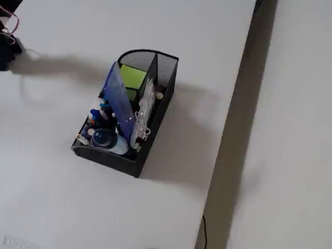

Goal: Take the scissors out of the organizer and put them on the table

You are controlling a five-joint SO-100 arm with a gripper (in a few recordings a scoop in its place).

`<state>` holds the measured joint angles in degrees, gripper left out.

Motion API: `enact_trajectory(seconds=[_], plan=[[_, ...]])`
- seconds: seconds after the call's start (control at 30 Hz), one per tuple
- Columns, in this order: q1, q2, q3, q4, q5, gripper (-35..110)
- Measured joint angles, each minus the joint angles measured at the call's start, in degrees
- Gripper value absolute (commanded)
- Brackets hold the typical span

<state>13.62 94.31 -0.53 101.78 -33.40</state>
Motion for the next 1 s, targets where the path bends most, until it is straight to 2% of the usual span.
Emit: enact_trajectory(seconds=[0.13, 0.23, 0.37, 0.5, 0.77, 0.9, 1.0], plan=[[-12.0, 11.3, 21.7, 0.0, -17.0, 0], [-17.5, 16.8, 38.3, 0.0, -25.5, 0], [-20.1, 18.9, 55.8, 0.0, -32.2, 0], [-20.6, 20.3, 65.6, -0.7, -35.3, 0], [-25.4, 25.1, 108.7, -25.5, -37.2, 0], [-27.8, 24.9, 123.4, -36.6, -37.7, 0], [-28.4, 22.2, 129.0, -43.4, -37.7, 12]])
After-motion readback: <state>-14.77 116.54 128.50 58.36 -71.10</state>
